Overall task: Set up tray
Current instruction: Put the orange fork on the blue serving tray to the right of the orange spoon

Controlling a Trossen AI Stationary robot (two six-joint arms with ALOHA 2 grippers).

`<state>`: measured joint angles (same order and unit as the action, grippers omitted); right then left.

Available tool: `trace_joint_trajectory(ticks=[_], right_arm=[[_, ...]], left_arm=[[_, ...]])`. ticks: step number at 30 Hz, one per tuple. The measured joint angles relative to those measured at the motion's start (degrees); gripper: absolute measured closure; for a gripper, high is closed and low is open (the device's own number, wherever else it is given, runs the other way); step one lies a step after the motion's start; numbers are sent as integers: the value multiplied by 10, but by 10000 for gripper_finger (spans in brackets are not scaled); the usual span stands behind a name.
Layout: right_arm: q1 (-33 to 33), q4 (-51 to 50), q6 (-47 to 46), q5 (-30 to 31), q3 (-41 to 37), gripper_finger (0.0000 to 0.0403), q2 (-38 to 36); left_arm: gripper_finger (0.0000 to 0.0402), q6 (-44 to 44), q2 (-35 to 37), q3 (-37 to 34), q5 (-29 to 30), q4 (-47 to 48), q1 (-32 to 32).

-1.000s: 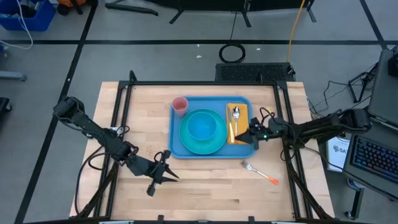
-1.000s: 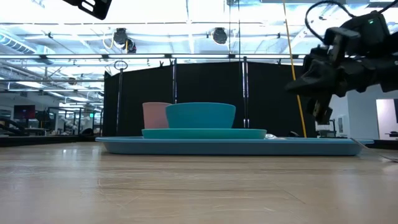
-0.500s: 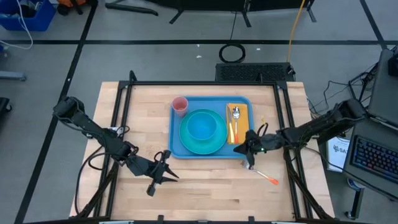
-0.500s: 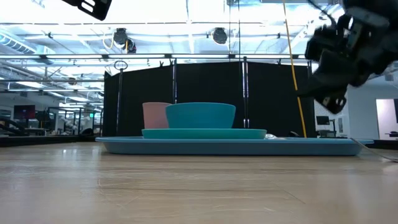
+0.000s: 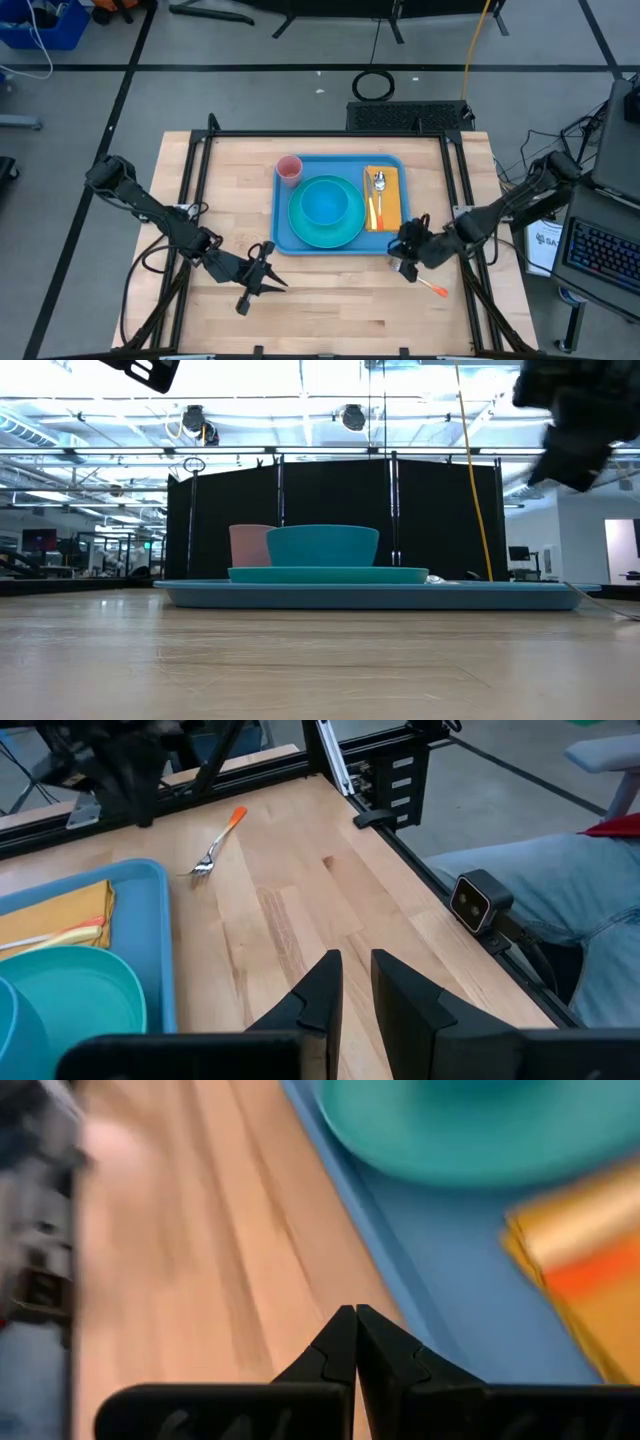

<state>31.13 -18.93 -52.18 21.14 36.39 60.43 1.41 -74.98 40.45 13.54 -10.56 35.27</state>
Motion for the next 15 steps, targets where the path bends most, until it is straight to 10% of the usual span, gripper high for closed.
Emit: trace_joint_trajectory(ticks=[15], right_arm=[[75,-113,-180,-94,47,403,139]], left_arm=[[339,3,0,0,0,-1,0]])
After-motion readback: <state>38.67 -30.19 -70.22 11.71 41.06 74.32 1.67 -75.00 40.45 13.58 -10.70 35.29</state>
